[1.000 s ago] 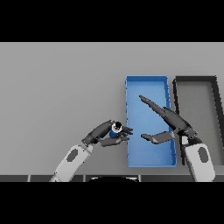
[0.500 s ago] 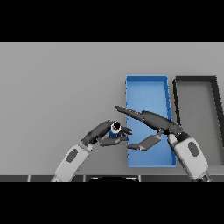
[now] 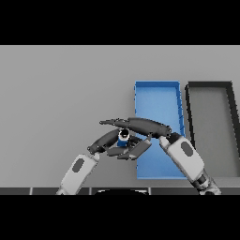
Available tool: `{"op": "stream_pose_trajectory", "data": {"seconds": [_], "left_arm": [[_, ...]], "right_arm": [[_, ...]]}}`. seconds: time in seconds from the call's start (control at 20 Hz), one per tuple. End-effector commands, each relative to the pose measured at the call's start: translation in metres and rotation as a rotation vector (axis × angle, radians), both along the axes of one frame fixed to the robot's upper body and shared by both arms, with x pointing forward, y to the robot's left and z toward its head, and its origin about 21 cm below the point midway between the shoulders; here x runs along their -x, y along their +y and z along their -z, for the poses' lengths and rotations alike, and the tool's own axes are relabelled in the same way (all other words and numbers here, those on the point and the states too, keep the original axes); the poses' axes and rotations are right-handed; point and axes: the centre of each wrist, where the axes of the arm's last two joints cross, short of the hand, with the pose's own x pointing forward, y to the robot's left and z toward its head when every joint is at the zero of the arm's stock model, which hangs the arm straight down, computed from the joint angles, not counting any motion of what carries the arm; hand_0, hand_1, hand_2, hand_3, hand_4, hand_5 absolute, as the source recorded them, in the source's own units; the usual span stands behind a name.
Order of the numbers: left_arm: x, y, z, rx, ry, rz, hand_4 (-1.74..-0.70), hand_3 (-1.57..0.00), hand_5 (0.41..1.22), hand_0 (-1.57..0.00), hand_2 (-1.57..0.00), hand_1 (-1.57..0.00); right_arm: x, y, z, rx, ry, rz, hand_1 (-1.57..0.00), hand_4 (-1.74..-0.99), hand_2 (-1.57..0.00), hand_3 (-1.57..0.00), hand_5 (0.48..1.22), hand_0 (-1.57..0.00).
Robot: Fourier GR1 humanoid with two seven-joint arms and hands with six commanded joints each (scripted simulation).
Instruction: Pick up the blue pipe and place it into the blue bin.
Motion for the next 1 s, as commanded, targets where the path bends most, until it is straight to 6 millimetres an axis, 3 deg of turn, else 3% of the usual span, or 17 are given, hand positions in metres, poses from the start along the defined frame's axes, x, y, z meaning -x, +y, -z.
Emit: {"op": "stream_pose_trajectory", "data": {"seconds": [0.0, 0.05, 0.1, 0.25, 0.35, 0.45, 0.6, 0.9, 0.95], "left_arm": [[-0.002, -0.001, -0.002, -0.018, 0.014, -0.022, -1.51, -1.57, 1.221, -1.57, -1.57, -1.57], [0.001, 0.000, -0.001, -0.029, 0.035, -0.029, -1.56, -1.30, 1.221, -1.57, -1.54, -1.57], [0.000, -0.001, -0.001, -0.040, 0.058, -0.034, -1.60, -1.14, 1.221, -1.57, -1.53, -1.57], [-0.001, 0.000, 0.000, -0.029, 0.032, -0.037, -1.67, -1.23, 1.221, -1.57, -1.55, -1.57], [-0.001, -0.002, -0.002, -0.015, 0.031, -0.029, -1.69, -1.31, 1.221, -1.57, -1.56, -1.57], [-0.002, -0.003, -0.003, -0.013, 0.026, -0.026, -1.71, -1.32, 1.221, -1.57, -1.56, -1.57], [-0.002, -0.005, -0.003, -0.009, 0.014, -0.031, -1.73, -1.40, 1.221, -1.57, -1.55, -1.57], [0.000, -0.005, -0.005, -0.010, 0.011, -0.042, -1.73, -1.43, 1.221, -1.57, -1.56, -1.57], [-0.001, -0.005, -0.006, -0.001, -0.009, -0.045, -1.73, -1.26, 1.221, -1.57, -1.57, -1.57]], "right_arm": [[-0.003, 0.002, -0.002, -0.002, 0.003, -0.005, -0.24, -1.255, -0.25, -0.14, 0.519, -0.17], [-0.005, 0.004, 0.000, 0.005, 0.000, -0.007, -0.44, -1.303, -0.43, -0.31, 0.520, -0.40], [-0.005, 0.006, -0.001, 0.010, -0.005, -0.018, -0.65, -1.383, -0.66, -0.50, 0.523, -0.63], [-0.007, 0.013, 0.000, -0.022, -0.005, -0.040, -1.10, -1.537, -1.10, -0.90, 0.600, -1.09], [-0.005, 0.017, 0.007, -0.073, 0.039, -0.048, -1.27, -1.495, -1.27, -1.14, 0.781, -1.26], [-0.002, 0.015, 0.007, -0.097, 0.022, -0.045, -1.38, -1.475, -1.38, -1.29, 0.940, -1.37], [-0.002, 0.016, 0.007, -0.107, -0.023, -0.063, -1.47, -1.481, -1.47, -1.43, 1.077, -1.47], [0.005, 0.019, 0.012, -0.151, 0.078, -0.052, -1.55, -1.494, -1.55, -1.53, 1.183, -1.54], [0.006, 0.022, 0.010, -0.156, 0.084, -0.050, -1.55, -1.495, -1.55, -1.54, 1.191, -1.55]]}}
